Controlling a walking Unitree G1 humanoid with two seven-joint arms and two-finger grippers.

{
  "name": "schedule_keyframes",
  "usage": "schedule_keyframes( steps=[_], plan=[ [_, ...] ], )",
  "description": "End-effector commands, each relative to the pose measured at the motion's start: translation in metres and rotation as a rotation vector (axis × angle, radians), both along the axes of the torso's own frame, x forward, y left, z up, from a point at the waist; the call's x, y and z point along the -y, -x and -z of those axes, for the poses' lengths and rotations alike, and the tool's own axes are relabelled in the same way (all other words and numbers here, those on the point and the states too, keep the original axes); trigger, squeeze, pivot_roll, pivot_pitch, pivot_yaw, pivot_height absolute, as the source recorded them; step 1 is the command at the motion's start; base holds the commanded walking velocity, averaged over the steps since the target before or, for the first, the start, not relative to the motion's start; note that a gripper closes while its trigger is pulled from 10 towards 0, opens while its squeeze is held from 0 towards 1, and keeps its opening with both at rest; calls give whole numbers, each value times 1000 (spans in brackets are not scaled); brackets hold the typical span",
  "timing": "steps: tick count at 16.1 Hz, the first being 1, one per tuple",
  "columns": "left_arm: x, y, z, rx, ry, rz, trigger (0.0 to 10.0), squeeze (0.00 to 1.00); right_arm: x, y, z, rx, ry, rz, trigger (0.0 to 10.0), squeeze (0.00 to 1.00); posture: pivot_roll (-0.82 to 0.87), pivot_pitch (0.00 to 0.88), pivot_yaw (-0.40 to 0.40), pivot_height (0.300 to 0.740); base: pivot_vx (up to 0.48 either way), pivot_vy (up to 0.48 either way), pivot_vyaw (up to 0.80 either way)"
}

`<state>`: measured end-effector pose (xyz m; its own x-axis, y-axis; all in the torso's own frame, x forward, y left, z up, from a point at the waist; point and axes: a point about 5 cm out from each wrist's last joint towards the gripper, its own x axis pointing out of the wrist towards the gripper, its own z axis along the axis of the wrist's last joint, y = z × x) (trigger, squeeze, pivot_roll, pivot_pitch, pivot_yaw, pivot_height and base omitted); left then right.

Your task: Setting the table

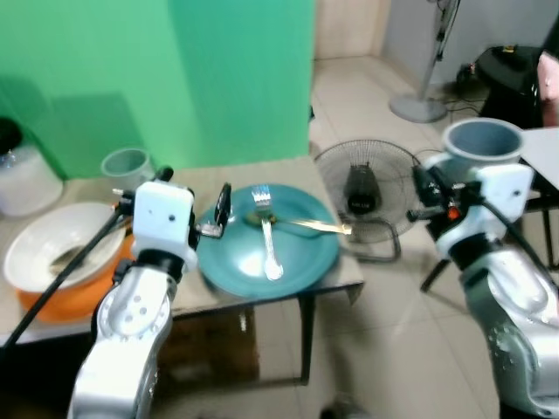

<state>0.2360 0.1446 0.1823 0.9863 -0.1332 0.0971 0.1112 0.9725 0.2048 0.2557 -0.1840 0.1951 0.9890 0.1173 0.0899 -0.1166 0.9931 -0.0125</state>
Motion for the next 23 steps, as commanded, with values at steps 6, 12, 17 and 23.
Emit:
schedule_keyframes(
  steps=[6,12,17,23],
  plan=[
    [-11,11,4,-26,-7,-51,10000,0,0,-1,9,-58,-30,7,10000,0,-84,8,35,740,0,0,-750],
    [-9,19,14,-65,30,-76,10000,0,2,-6,30,-136,-70,59,10000,0,-75,4,0,740,0,0,-750],
    [-9,7,10,-41,80,-102,10000,0,-12,-18,33,-119,-49,57,10000,0,-83,0,3,740,106,0,-750],
    [-12,0,7,-35,70,-68,10000,0,-13,-27,34,-115,-15,37,10000,0,-94,0,25,740,310,0,-294]
  ],
)
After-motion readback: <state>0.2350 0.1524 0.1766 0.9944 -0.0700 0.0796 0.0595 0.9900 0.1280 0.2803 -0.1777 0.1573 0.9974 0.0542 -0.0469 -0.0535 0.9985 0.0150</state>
